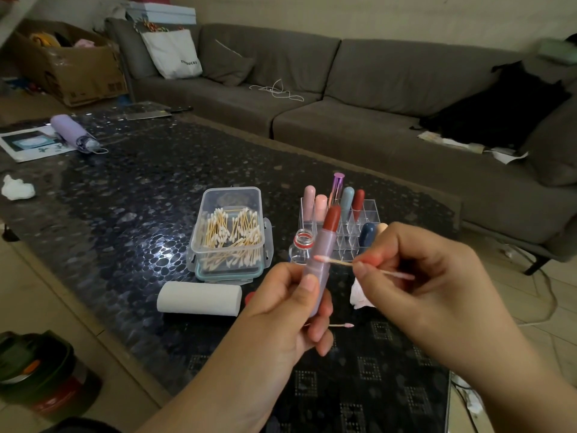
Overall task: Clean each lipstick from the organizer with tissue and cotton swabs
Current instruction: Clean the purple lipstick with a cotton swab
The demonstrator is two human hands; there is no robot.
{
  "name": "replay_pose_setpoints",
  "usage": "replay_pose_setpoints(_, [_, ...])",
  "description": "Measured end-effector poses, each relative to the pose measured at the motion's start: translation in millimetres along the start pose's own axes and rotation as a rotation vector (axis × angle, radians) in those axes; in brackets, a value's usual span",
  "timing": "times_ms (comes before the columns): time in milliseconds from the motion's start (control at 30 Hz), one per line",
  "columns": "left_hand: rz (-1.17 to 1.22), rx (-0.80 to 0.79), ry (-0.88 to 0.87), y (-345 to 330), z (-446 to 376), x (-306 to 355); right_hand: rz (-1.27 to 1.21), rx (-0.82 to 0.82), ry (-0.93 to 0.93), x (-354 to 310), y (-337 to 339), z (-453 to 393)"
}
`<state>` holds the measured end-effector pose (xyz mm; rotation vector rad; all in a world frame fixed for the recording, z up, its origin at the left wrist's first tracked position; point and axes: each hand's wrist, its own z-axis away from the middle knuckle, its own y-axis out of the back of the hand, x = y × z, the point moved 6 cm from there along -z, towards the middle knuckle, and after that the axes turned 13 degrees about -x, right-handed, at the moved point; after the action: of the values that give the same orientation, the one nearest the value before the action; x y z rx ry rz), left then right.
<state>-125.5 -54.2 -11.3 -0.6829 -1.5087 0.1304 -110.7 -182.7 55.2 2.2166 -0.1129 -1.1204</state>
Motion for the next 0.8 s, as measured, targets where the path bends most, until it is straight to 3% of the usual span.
replay_pose_setpoints(133, [-0.005, 0.032, -0.003, 1, 0, 0, 0.068, 0.080, -0.007, -1, 6, -1])
replay_pose_setpoints(300, [-0.028, 0.023, -0.026, 1, 0, 3, 0.034, -0.031, 0.024, -2, -4, -1])
replay_pose_setpoints(600, [0.149, 0.035, -0.040, 4, -2, 3, 0.019, 0.003, -0.014, 2, -3, 0])
replay_pose_setpoints(800, [0.135, 0.056, -0.042, 3, -1, 4, 0.043, 0.116, -0.029, 4, 3, 0])
